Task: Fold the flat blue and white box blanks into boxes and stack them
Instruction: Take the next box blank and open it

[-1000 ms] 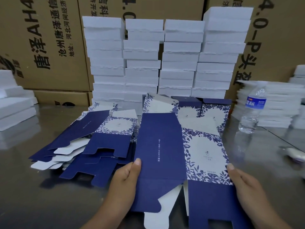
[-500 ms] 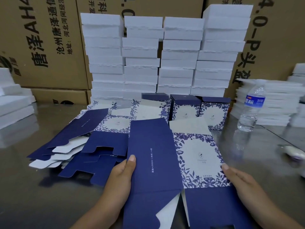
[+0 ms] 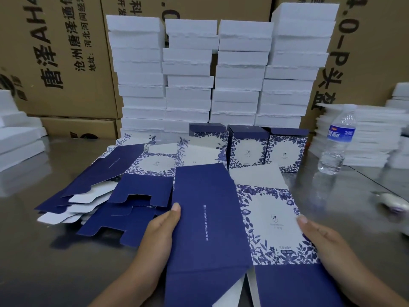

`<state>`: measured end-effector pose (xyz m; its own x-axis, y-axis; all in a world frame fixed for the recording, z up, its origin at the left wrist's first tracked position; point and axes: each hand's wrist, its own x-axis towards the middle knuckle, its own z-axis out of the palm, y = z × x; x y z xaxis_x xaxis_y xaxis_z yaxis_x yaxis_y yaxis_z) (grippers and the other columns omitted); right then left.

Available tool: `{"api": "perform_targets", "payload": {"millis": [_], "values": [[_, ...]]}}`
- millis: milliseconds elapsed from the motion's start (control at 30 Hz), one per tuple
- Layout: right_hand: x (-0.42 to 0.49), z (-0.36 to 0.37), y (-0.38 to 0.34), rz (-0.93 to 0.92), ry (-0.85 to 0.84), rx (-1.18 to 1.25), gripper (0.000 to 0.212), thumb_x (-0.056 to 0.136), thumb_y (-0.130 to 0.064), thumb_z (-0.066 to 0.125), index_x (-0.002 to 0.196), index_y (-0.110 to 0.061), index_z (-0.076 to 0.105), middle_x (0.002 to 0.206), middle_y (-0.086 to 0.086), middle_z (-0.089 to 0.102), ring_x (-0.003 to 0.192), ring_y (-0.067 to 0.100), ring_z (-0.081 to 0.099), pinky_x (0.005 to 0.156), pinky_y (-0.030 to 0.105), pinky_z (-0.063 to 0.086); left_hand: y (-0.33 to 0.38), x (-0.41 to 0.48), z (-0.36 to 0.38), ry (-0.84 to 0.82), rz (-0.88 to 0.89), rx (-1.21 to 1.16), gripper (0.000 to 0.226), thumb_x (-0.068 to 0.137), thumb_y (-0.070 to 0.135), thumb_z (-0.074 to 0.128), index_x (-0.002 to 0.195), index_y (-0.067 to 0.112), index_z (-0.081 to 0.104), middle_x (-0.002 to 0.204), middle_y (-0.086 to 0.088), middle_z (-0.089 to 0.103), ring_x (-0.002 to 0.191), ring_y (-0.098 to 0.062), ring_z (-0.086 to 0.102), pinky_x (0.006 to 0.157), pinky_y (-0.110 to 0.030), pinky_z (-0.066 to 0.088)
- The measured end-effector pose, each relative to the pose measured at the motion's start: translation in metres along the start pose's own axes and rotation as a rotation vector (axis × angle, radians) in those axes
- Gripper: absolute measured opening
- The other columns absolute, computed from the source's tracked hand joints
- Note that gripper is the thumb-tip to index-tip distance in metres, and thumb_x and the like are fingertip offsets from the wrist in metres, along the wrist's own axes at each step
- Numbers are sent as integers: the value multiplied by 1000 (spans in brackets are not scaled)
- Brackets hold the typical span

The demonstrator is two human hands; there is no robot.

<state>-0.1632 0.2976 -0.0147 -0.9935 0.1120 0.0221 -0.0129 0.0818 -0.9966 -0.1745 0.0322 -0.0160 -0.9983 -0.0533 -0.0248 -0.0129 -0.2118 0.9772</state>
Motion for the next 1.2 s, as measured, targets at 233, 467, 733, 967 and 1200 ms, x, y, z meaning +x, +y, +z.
{"api": "perform_targets", "payload": {"millis": [233, 467, 733, 967, 1200], "values": [[4, -4, -1, 99, 100, 80, 27, 91, -26, 53, 94, -8, 73, 90, 13, 74, 82, 29, 71, 81, 39, 51, -4, 1, -1, -27, -6, 48, 39, 96, 38, 43, 85, 24, 77, 91, -7, 75, 83, -24, 73, 65, -30, 56], [3, -2, 4, -6, 126, -51, 34, 94, -30, 47, 82, -18, 76, 83, 11, 74, 75, 27, 71, 70, 35, 56, -1, 2, -4, -58, -38, 5, 33, 93, 37, 49, 81, 27, 78, 87, -7, 76, 75, -21, 73, 53, -25, 55], [3, 0, 8, -45, 66, -111, 34, 96, -26, 45, 86, -10, 74, 82, 11, 74, 76, 29, 70, 69, 32, 52, -1, 2, -4, -43, -19, -70, 35, 91, 46, 49, 84, 27, 78, 88, -4, 76, 77, -21, 73, 52, -24, 54], [3, -3, 2, -20, 158, -14, 30, 92, -27, 51, 86, -5, 70, 70, 7, 73, 60, 21, 66, 55, 22, 52, -8, 5, -6, -34, 1, 51, 36, 96, 39, 43, 87, 29, 76, 92, -4, 75, 82, -22, 73, 63, -30, 55], [2, -1, 3, -26, 138, 1, 31, 92, -24, 51, 86, 4, 65, 86, 29, 68, 72, 31, 60, 66, 35, 44, -5, 5, -5, -27, -40, 66, 34, 94, 37, 48, 80, 29, 78, 86, -4, 76, 75, -21, 73, 53, -24, 54]]}}
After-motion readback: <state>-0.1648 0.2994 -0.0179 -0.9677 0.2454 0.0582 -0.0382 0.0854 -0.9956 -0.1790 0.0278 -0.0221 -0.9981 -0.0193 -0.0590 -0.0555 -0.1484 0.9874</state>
